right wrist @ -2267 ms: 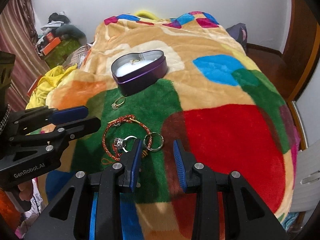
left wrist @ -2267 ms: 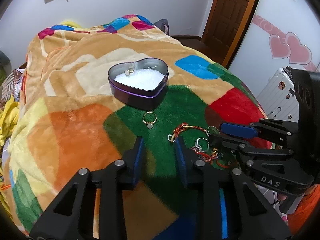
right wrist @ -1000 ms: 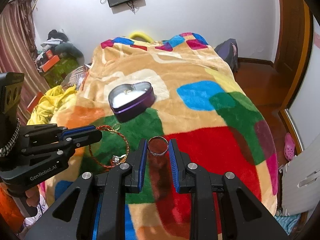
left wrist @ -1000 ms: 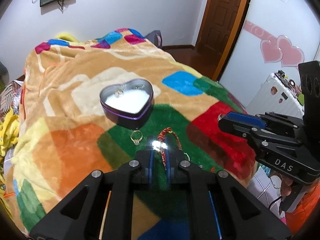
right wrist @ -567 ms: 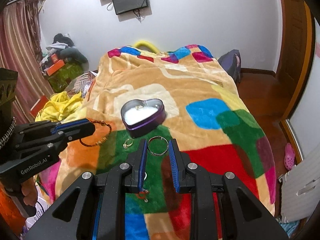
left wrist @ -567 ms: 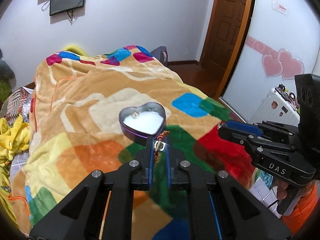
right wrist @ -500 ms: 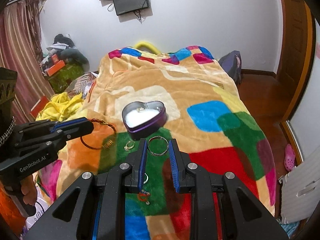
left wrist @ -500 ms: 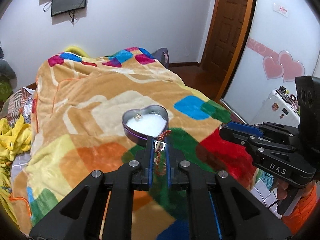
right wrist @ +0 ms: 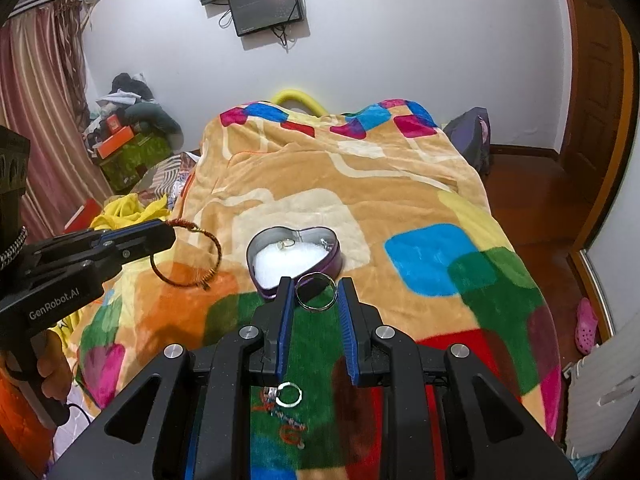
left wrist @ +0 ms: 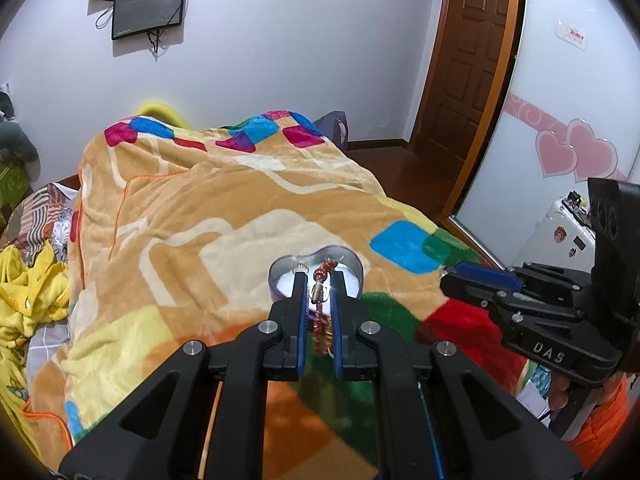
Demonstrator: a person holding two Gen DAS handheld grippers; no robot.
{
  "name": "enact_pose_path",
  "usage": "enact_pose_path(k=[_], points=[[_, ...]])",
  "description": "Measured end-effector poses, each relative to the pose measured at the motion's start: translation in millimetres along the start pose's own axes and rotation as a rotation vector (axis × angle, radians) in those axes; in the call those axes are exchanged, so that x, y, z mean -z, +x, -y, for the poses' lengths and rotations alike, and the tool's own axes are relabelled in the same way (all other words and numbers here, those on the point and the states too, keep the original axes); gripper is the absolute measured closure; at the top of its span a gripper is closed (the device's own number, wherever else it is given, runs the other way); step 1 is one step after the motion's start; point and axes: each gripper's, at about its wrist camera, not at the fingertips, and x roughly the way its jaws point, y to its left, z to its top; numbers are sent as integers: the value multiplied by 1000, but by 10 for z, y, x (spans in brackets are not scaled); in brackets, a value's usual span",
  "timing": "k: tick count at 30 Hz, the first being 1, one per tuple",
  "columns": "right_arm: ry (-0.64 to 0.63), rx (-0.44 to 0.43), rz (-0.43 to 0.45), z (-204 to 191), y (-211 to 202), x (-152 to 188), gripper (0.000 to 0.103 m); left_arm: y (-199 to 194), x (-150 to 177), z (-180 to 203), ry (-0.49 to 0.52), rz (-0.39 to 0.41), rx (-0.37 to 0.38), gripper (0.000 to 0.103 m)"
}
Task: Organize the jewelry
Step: 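Carry the bracelet in the left tool and the silver ring in the right tool over the tin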
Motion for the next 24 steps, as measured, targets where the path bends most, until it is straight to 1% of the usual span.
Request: enact_pose_path(k=[10, 16, 17, 20, 23, 24], points=[[-6, -26, -5, 50, 222, -130, 83, 320, -202, 43, 17, 2, 35, 94], [-11, -32, -17, 101, 360, -164, 83, 573, -257, 53, 2, -24, 87, 94], [-10, -32, -20, 115, 383, -169, 83, 646, -254, 48, 1, -35, 99, 94], [0, -36, -31, 159, 432, -165, 83, 846, -222, 19, 2, -79, 97, 94], [4, -39, -41, 188, 481, -164, 83, 1041, -156, -92, -20, -133, 76, 94], [4, -40, -44, 195, 497, -167, 83, 1067, -137, -121, -25, -141, 70, 94]])
